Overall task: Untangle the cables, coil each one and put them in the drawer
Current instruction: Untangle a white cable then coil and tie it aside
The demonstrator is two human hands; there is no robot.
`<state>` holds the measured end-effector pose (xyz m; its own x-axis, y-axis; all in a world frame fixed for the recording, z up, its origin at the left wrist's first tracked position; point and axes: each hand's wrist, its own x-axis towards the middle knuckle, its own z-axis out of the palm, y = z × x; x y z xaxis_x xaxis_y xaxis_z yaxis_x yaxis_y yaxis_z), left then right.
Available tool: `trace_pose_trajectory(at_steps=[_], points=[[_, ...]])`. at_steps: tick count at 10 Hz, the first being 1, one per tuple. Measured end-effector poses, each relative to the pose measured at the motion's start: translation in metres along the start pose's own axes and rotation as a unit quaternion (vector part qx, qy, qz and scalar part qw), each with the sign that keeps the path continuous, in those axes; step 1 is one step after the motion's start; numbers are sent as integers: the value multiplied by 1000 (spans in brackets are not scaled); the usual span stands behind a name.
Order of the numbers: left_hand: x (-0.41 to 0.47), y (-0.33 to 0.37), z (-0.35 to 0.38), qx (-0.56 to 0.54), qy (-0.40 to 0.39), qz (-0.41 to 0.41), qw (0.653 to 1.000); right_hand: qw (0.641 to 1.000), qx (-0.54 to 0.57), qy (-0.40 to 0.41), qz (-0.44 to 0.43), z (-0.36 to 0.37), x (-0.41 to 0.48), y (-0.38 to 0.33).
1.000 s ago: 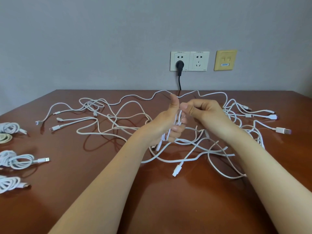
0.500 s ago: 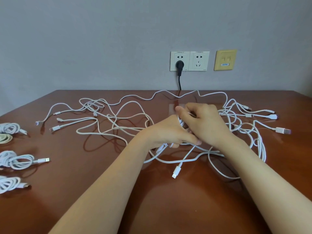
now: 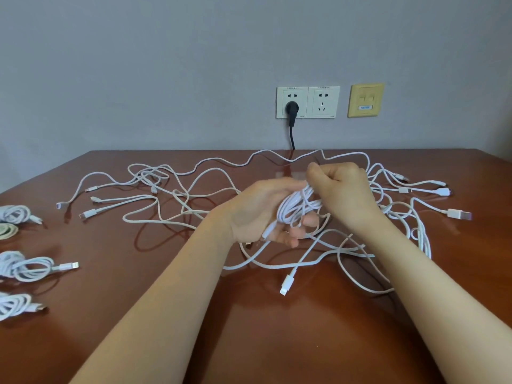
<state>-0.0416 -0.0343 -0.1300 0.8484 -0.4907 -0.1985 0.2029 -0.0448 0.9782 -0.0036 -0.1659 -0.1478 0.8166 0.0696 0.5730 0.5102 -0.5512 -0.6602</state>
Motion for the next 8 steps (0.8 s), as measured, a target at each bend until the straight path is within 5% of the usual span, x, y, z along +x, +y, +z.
trace_pose_trajectory(at_steps=[1,2,3,4,6,8], points=[[8,-11,-22,-103,-143,-14,984,1000,12,7,3,0,0,-1],[10,-9,-24,-114,-149,-27,982,999,12,25,24,1,1,-2],[9,-7,-20,-33,-90,-18,995,998,-1,45,45,2,-1,-2],[8,-5,-11,158,12,-3,987,995,-22,61,80,5,-2,-1],[15,-6,13,422,103,66,898,986,-30,88,135,1,0,2],[18,-10,12,345,137,85,925,987,14,15,159,-9,7,4]])
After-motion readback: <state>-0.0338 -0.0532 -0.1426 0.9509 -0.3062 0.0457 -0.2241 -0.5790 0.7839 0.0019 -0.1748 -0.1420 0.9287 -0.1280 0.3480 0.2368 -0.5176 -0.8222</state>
